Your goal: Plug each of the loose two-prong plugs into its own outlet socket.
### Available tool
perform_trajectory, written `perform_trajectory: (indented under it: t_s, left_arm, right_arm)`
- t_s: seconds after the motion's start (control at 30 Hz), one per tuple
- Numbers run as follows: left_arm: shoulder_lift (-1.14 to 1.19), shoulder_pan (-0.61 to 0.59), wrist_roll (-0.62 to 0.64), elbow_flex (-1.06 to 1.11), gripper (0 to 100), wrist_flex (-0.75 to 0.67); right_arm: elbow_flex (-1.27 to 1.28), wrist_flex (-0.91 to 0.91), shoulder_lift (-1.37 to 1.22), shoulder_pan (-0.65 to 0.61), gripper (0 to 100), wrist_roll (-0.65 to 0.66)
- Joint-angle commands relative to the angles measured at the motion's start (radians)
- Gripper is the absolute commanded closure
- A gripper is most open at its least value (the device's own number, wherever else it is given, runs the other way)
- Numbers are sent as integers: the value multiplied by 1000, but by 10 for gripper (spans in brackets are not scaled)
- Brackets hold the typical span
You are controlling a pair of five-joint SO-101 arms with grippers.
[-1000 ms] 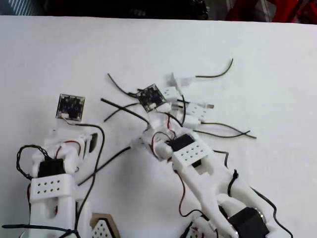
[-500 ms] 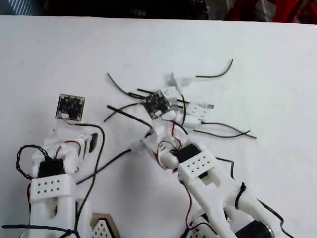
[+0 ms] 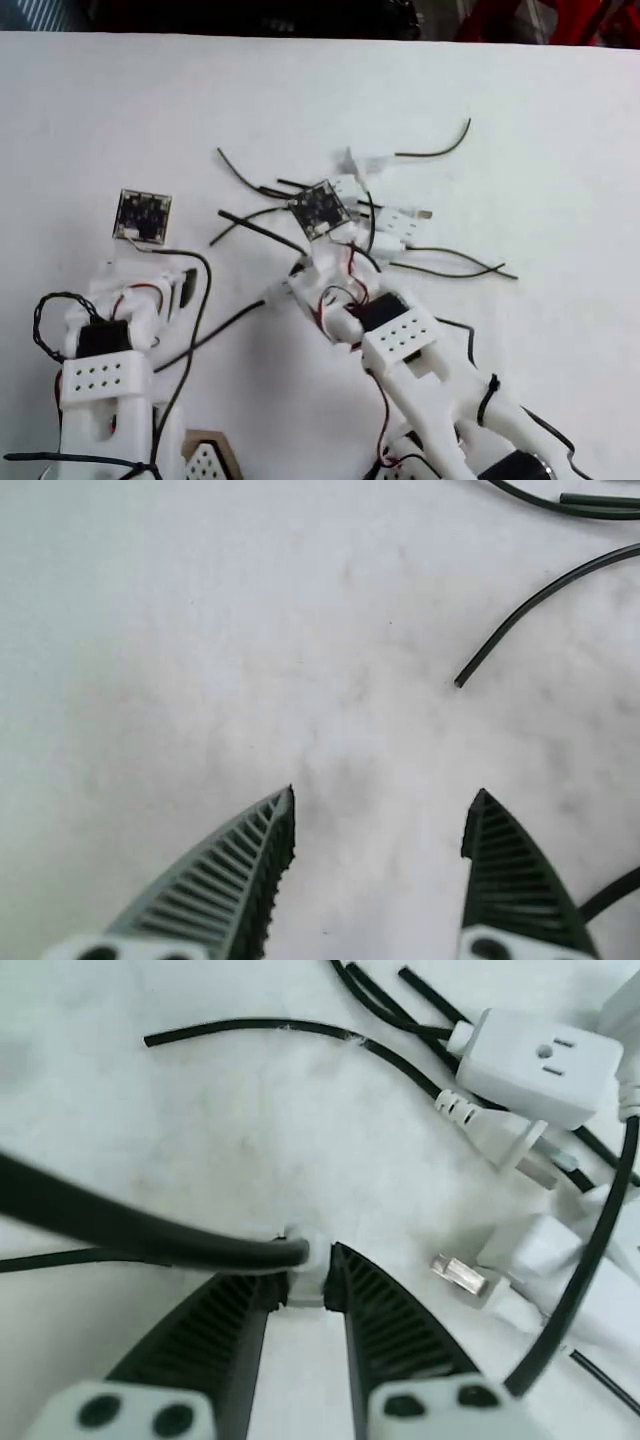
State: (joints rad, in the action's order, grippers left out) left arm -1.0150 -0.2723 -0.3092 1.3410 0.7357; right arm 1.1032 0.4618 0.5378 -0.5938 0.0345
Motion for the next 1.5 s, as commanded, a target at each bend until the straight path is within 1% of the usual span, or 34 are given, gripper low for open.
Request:
perform_trajectory:
  t_s: [0.0, 0.23, 0.4, 0.5, 0.67, 0.97, 1.13, 1.33, 1.47]
  left_arm:
    - [-27, -12, 3, -3, 729, -21]
    - [-27, -12, 3, -3, 729, -21]
    - [-27, -12, 3, -3, 729, -21]
    - [-27, -12, 3, -3, 729, -21]
    - [-27, -12, 3, -3, 729, -21]
    - [-27, -12, 3, -3, 729, -21]
    - [-27, -12, 3, -3, 729, -21]
    - [-25, -12, 3, -3, 729, -21]
    - [-25, -12, 3, -3, 729, -21]
  right_arm:
    - [-6, -1, -25, -4, 982, -8]
    - [-6, -2, -56, -1, 982, -8]
    - [9, 7, -56, 31, 982, -3]
    - [26, 8, -56, 16, 982, 0]
    - [12, 62, -56, -5, 982, 0]
    - [-23, 134, -62, -7, 982, 2]
    - [-80, 148, -180, -7, 982, 0]
    - [-247, 306, -343, -7, 982, -8]
    - [-302, 348, -387, -8, 982, -8]
